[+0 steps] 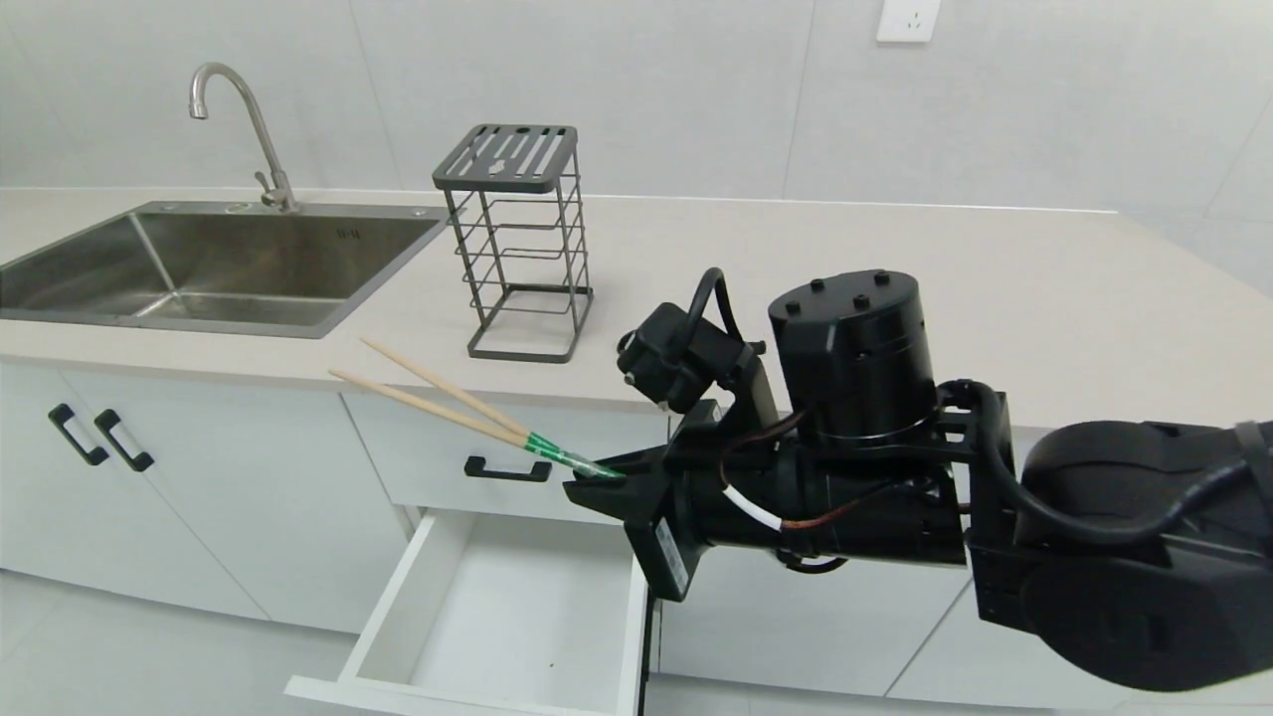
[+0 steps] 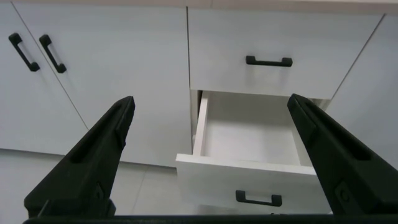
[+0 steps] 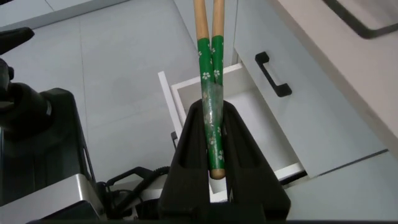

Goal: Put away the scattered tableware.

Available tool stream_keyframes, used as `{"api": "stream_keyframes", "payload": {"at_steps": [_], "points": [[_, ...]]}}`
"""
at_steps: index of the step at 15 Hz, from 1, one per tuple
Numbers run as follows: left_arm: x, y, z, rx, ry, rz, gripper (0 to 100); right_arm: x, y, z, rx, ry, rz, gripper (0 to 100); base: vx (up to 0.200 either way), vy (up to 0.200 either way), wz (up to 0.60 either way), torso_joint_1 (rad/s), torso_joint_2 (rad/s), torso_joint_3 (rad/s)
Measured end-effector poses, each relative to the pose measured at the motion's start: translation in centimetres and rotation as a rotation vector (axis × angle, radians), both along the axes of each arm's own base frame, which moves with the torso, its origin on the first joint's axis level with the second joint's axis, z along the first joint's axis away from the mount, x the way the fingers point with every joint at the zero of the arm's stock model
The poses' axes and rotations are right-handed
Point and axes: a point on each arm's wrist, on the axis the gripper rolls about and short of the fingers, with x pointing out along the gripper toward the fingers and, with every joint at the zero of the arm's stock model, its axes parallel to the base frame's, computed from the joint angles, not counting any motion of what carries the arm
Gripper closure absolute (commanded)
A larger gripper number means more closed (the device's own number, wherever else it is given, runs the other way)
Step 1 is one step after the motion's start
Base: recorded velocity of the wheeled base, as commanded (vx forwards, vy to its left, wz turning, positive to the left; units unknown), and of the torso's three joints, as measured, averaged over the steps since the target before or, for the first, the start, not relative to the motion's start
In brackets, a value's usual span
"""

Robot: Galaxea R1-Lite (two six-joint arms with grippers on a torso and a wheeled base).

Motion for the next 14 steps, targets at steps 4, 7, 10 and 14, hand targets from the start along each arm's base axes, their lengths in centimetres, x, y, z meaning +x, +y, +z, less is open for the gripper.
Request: {"api": "stream_keyframes", "payload": {"at_steps": [4, 7, 10, 14], "points": [[0.0, 0.0, 0.0, 0.0, 0.0, 0.0, 0, 0.7, 0.9, -0.7, -0.01, 0.009, 0.003, 100, 0.0, 0.0, 0.0, -0.251, 0.48, 0.224], [0.0, 0.0, 0.0, 0.0, 0.0, 0.0, 0, 0.9, 1.1, -1.2, -0.019, 0.016, 0.001, 100, 0.0, 0.0, 0.0, -0.253, 0.47, 0.211], [0.0, 0.0, 0.0, 0.0, 0.002, 0.0, 0, 1.1, 1.2, -1.7, -0.028, 0.023, -0.002, 100, 0.0, 0.0, 0.0, -0.256, 0.39, 0.185], [0.0, 0.0, 0.0, 0.0, -0.001, 0.0, 0, 1.5, 1.4, -2.0, -0.032, 0.027, -0.008, 100, 0.0, 0.0, 0.0, -0.255, 0.33, 0.117]]}}
